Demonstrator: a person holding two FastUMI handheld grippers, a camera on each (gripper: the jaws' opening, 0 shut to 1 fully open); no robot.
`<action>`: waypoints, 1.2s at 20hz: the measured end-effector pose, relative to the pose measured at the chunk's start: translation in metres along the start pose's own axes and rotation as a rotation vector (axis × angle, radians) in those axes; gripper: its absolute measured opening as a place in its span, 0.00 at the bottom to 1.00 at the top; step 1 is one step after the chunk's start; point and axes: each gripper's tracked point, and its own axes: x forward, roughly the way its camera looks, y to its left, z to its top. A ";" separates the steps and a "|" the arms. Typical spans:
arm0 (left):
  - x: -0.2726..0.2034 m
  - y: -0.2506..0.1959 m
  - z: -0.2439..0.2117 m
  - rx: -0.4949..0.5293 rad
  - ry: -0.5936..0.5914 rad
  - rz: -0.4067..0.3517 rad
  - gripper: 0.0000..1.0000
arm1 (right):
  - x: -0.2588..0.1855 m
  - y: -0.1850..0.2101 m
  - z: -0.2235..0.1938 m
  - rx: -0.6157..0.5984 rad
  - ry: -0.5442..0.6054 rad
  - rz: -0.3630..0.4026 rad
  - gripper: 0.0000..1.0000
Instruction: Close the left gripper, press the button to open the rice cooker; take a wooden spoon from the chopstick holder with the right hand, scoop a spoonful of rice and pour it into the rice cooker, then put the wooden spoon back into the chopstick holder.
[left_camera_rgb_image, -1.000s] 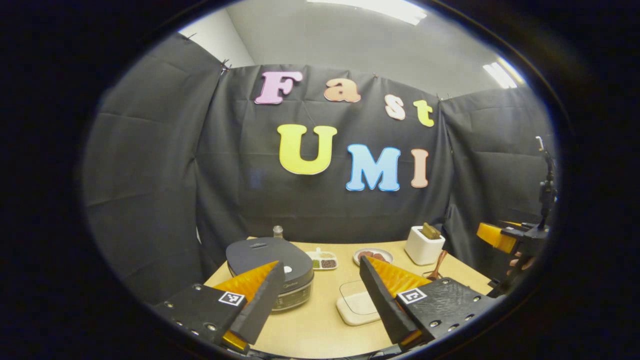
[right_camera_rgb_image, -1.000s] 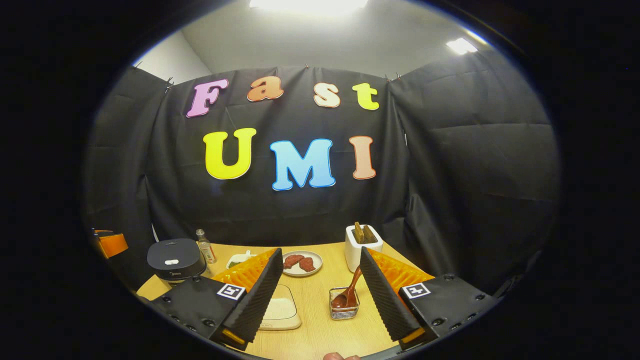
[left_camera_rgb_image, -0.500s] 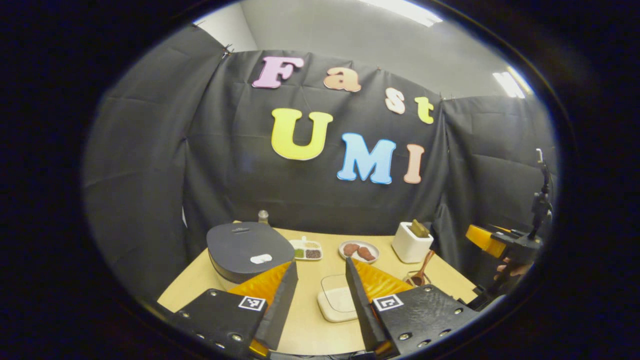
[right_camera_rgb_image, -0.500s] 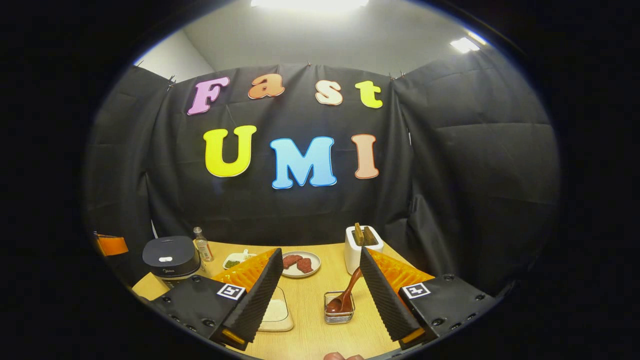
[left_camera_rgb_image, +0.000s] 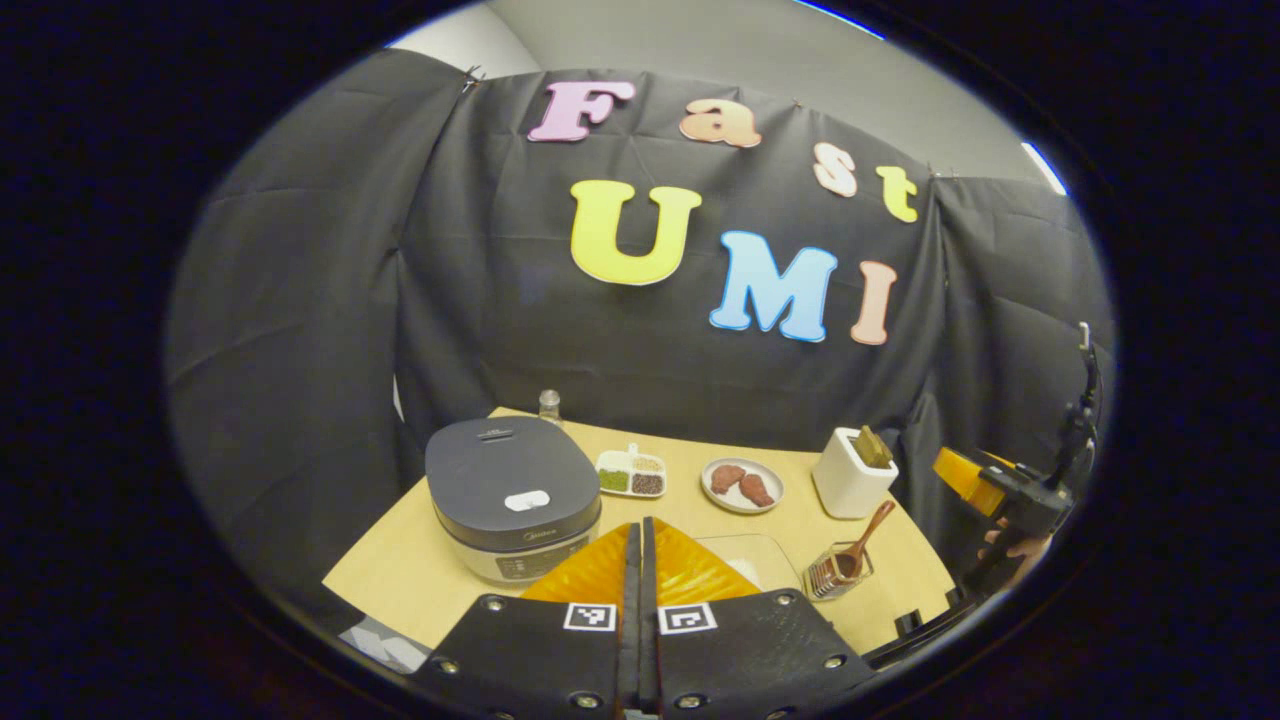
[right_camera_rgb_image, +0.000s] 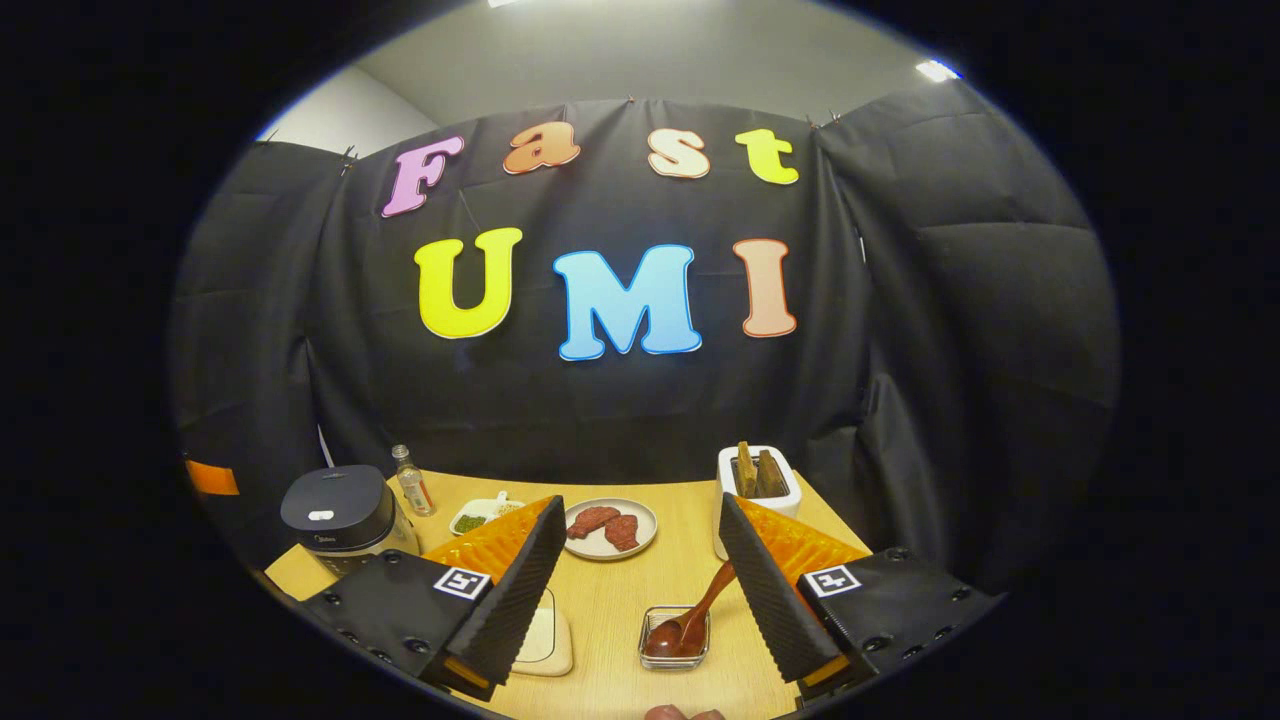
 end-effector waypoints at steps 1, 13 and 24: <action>0.004 0.003 0.005 0.002 0.005 0.030 0.00 | 0.007 -0.003 0.000 0.010 -0.001 0.021 0.98; 0.067 0.040 -0.003 -0.014 0.176 0.138 0.01 | 0.033 -0.049 -0.038 0.076 0.091 -0.009 0.98; 0.170 0.117 -0.062 0.002 0.403 -0.043 0.01 | -0.014 -0.002 -0.031 0.098 0.077 -0.256 0.98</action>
